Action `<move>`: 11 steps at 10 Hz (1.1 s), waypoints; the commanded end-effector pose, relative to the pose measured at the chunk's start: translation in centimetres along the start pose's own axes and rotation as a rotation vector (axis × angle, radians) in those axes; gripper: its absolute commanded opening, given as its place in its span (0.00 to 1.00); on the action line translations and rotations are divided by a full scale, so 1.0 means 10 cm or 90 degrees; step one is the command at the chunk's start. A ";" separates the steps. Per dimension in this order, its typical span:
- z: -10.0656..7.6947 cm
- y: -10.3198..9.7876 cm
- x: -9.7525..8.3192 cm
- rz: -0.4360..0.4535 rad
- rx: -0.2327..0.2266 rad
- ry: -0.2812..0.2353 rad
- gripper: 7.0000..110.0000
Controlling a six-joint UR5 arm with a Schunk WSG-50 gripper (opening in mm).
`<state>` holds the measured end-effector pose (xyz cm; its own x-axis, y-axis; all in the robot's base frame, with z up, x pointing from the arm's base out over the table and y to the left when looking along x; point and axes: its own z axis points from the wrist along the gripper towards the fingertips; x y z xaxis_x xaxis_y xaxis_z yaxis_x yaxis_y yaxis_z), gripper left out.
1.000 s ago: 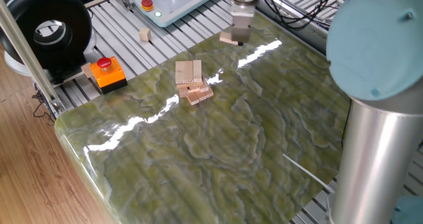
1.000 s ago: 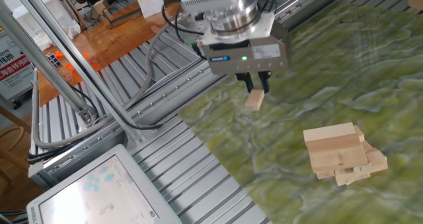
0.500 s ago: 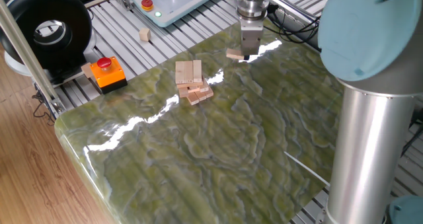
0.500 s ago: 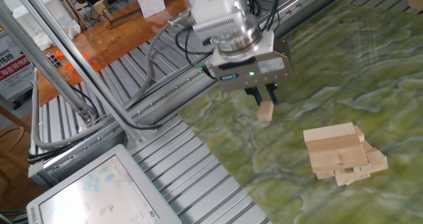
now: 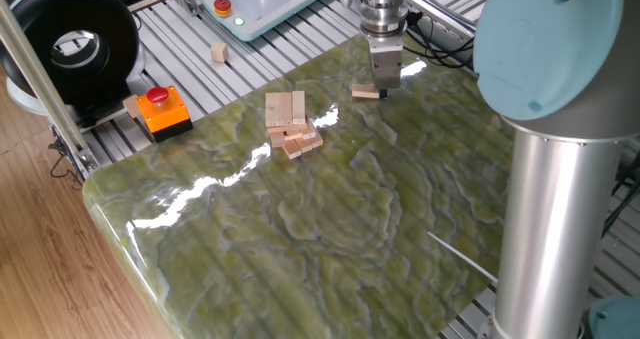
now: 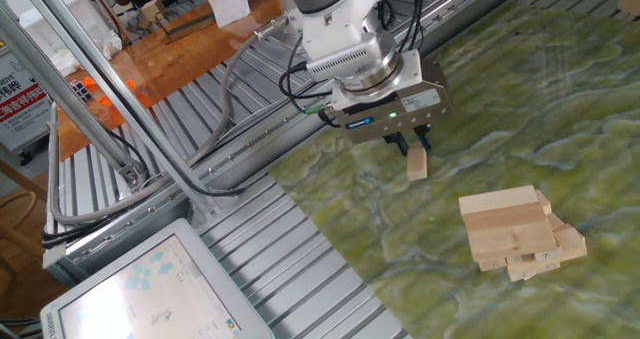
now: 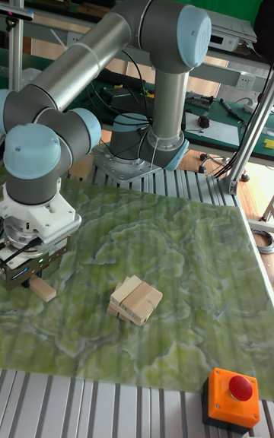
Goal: Play Jenga
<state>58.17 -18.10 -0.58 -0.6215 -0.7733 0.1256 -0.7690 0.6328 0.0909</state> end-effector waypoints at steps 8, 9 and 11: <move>-0.04 -0.08 -0.11 -0.022 0.018 -0.038 0.00; -0.05 -0.07 -0.11 -0.025 0.015 -0.038 0.00; -0.05 -0.06 -0.13 -0.035 0.013 -0.043 0.15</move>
<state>59.20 -17.93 -0.42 -0.5950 -0.7994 0.0835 -0.7969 0.6002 0.0687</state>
